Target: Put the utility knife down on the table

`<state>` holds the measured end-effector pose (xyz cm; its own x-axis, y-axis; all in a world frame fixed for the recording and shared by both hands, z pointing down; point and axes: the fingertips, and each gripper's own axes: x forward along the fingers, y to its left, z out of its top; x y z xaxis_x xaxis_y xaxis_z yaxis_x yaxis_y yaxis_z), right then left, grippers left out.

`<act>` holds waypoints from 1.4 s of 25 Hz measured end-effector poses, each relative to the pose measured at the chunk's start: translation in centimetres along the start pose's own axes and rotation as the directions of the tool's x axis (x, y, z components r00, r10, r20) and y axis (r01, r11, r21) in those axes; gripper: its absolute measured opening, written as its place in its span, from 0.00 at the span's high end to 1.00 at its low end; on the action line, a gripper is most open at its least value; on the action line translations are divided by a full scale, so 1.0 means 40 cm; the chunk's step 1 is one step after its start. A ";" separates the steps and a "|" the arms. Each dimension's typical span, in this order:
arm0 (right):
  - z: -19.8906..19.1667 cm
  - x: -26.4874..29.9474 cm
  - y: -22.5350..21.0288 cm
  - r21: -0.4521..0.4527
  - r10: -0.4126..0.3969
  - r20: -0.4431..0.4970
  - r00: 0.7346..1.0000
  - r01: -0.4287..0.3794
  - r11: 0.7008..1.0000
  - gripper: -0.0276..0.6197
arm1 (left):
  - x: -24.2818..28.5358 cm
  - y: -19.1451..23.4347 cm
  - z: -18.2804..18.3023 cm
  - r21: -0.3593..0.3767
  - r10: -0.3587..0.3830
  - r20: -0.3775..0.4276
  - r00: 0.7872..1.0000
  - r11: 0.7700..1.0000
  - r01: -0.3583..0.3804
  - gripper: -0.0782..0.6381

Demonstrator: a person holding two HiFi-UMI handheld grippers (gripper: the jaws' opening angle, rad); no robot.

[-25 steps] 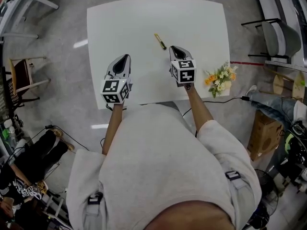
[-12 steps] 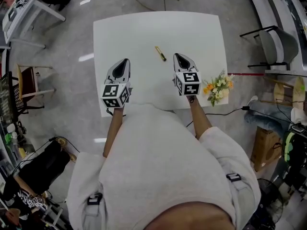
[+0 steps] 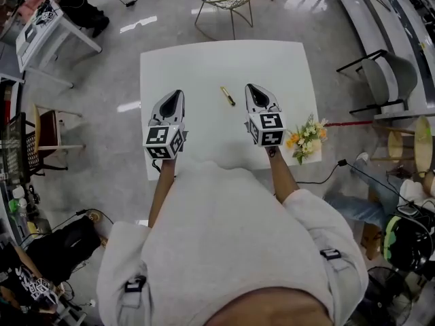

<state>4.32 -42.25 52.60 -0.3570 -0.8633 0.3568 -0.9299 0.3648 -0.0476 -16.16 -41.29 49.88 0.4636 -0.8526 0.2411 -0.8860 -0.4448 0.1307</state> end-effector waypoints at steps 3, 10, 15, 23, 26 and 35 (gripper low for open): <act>0.015 -0.014 0.007 -0.004 0.004 0.027 1.000 -0.004 1.000 0.91 | -0.005 -0.004 0.022 0.017 0.000 0.021 1.000 1.000 0.000 0.86; 0.055 -0.031 0.008 -0.014 0.012 0.064 0.998 -0.011 1.000 0.91 | -0.002 -0.013 0.084 0.046 0.002 0.065 0.998 0.999 -0.005 0.86; 0.066 -0.036 0.006 -0.018 0.016 0.077 0.997 -0.015 1.000 0.91 | 0.003 -0.024 0.103 0.058 0.000 0.084 0.996 0.998 -0.005 0.86; 0.077 -0.037 0.013 -0.019 0.022 0.079 0.997 -0.021 1.000 0.91 | -0.002 -0.024 0.113 0.059 0.005 0.087 0.996 0.998 -0.010 0.86; 0.079 -0.038 0.013 -0.019 0.029 0.078 0.997 -0.027 0.999 0.91 | -0.001 -0.028 0.113 0.060 0.006 0.088 0.996 0.998 -0.011 0.86; 0.076 -0.037 0.012 -0.032 0.034 0.082 0.996 -0.032 0.999 0.91 | 0.002 -0.041 0.102 0.061 0.000 0.087 0.996 0.998 -0.005 0.86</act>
<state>4.11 -41.86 49.21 -0.3948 -0.8759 0.2773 -0.9147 0.4029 -0.0295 -14.69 -41.76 45.76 0.4618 -0.8730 0.1569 -0.8869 -0.4565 0.0702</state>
